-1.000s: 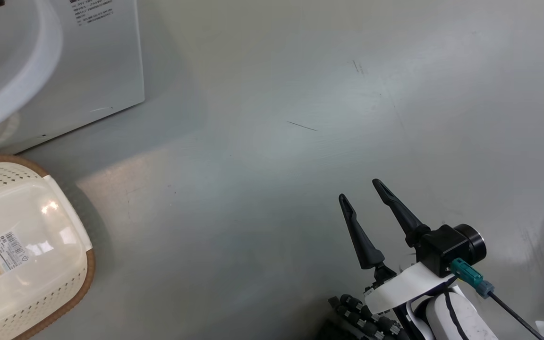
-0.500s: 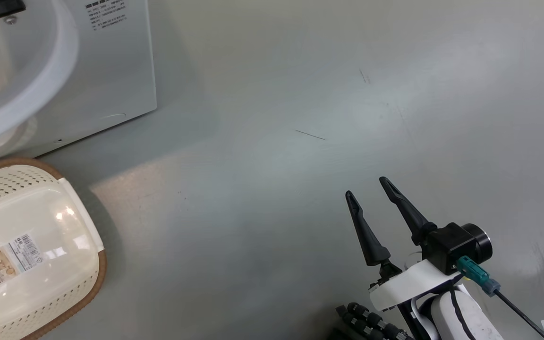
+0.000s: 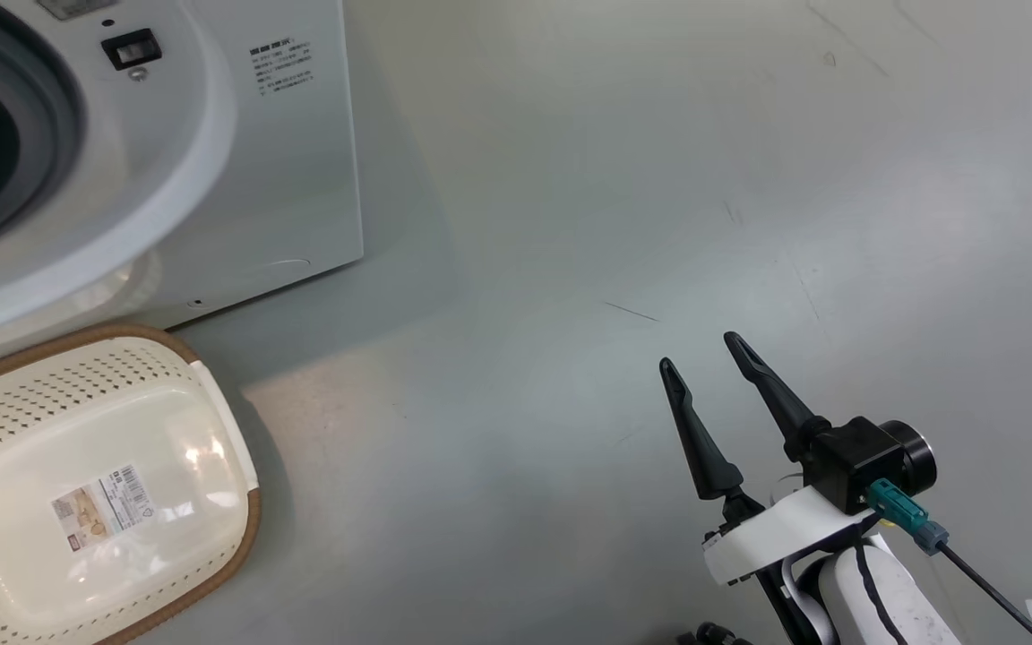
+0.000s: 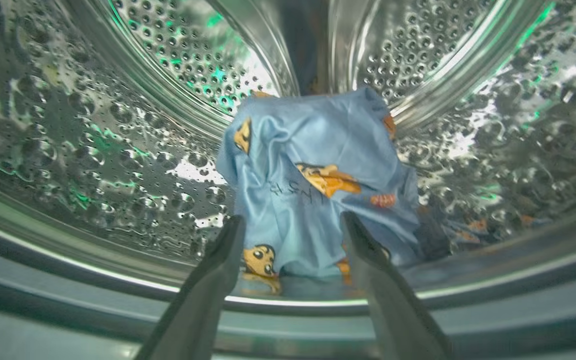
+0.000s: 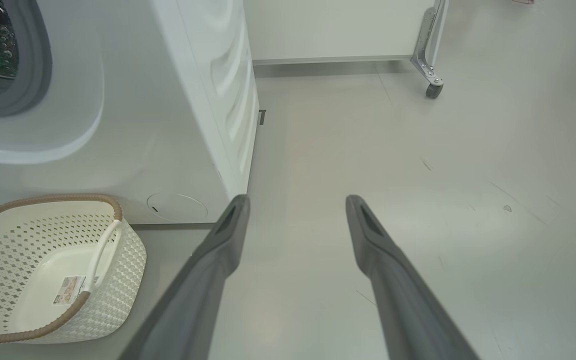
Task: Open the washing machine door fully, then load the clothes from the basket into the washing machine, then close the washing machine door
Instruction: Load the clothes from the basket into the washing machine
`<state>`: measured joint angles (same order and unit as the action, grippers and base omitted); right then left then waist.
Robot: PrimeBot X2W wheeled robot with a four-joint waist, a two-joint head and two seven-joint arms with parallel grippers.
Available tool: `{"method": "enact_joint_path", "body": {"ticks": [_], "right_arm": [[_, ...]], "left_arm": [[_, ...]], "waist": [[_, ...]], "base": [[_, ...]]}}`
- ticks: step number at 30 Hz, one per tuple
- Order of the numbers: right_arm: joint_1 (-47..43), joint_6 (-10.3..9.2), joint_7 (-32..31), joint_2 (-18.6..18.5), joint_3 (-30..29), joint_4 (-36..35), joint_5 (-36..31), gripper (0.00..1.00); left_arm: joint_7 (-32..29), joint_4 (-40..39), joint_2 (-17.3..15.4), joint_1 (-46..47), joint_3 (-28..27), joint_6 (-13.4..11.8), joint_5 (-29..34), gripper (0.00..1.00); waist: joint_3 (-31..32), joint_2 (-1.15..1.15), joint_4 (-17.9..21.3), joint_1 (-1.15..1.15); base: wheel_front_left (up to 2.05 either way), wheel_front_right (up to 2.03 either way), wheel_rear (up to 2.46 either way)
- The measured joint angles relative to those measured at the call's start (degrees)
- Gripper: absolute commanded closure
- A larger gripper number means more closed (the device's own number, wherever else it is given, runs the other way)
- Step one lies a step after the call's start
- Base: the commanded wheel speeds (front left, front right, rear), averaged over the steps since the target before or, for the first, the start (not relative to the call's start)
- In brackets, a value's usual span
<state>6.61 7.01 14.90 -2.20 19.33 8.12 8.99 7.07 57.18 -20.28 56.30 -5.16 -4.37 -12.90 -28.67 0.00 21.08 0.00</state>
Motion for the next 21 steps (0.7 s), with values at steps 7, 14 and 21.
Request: {"method": "enact_joint_path", "body": {"ticks": [7,14,21], "right_arm": [[0.0,0.0,0.0,-0.1,-0.3,0.7,0.0,0.0],[0.0,0.0,0.0,-0.1,-0.6,1.2,0.0,0.0],[-0.3,0.0,0.0,-0.2,-2.7,1.7,0.1,0.0]], "left_arm": [[2.4,1.4,4.0,-3.0,0.1,1.7,-1.1,0.0],[5.6,1.4,7.2,-6.8,0.2,3.6,-2.7,0.0],[6.7,1.0,11.8,-12.3,1.8,6.2,-2.9,0.0]], "waist": [[4.0,0.0,-2.3,0.0],[7.3,0.0,-4.7,0.0],[11.1,0.0,-6.6,0.0]], "base": [[0.0,0.0,0.0],[0.0,0.0,0.0],[0.0,0.0,0.0]]}}
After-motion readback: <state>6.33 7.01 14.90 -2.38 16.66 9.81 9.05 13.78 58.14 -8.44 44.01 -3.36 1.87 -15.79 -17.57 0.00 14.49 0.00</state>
